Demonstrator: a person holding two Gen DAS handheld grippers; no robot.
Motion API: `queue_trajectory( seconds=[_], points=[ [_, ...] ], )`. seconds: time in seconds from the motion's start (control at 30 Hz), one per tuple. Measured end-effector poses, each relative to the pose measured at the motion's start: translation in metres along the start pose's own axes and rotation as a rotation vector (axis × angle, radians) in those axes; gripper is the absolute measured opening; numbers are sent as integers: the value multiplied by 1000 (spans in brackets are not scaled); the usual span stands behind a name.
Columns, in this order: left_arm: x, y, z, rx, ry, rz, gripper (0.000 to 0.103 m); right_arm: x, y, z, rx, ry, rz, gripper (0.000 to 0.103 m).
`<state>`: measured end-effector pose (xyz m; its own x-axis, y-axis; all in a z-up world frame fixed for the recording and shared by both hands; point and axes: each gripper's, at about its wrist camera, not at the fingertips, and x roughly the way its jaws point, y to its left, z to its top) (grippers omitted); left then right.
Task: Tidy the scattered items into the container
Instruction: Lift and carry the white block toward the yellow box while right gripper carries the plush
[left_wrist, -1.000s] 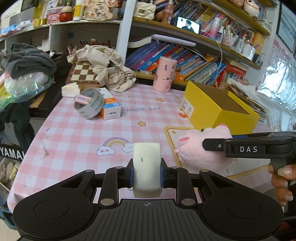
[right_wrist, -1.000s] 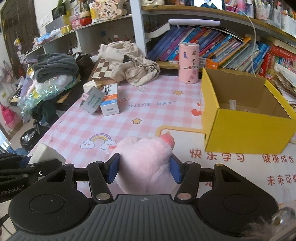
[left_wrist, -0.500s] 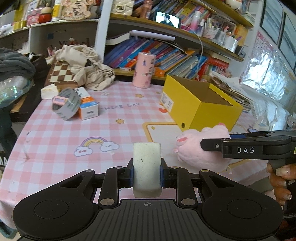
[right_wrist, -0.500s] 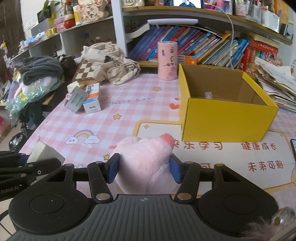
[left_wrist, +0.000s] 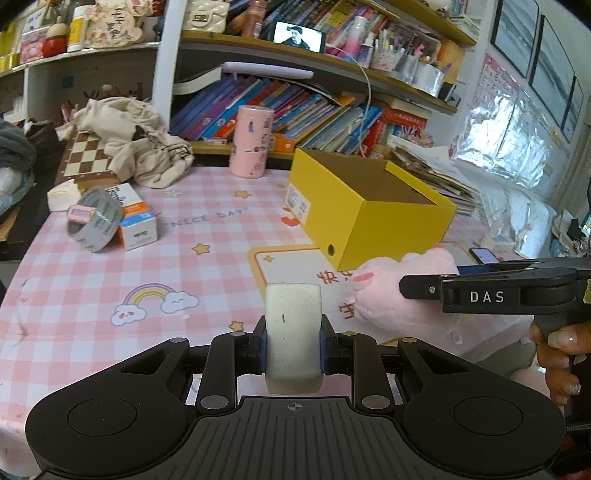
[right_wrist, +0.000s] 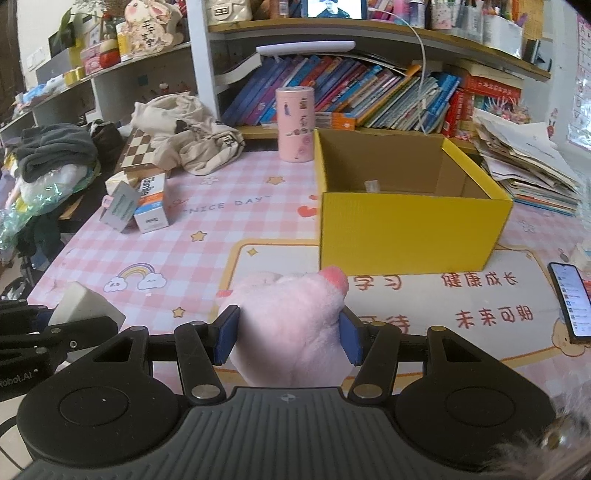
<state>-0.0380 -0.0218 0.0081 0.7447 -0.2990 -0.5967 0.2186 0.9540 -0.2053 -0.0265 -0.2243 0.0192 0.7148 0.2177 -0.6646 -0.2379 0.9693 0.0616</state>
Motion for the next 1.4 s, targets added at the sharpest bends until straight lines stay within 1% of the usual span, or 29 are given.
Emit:
queue_trajectory(
  seconds=[0.43,0.77,1.07,1.4],
  points=[
    [23,-33,8,70,31,-86,23,-11,-38,-11,82,4,-68,54],
    [39,-61,15,113,44,-128,23,-20,-70,-17,127,5,-114,54],
    [56,-83,21,137,57,-150,23,-21,-98,-17,155,6,-139,54],
    [73,-100,28,149,73,-160,23,-18,-120,-14,167,15,-145,54]
  ],
)
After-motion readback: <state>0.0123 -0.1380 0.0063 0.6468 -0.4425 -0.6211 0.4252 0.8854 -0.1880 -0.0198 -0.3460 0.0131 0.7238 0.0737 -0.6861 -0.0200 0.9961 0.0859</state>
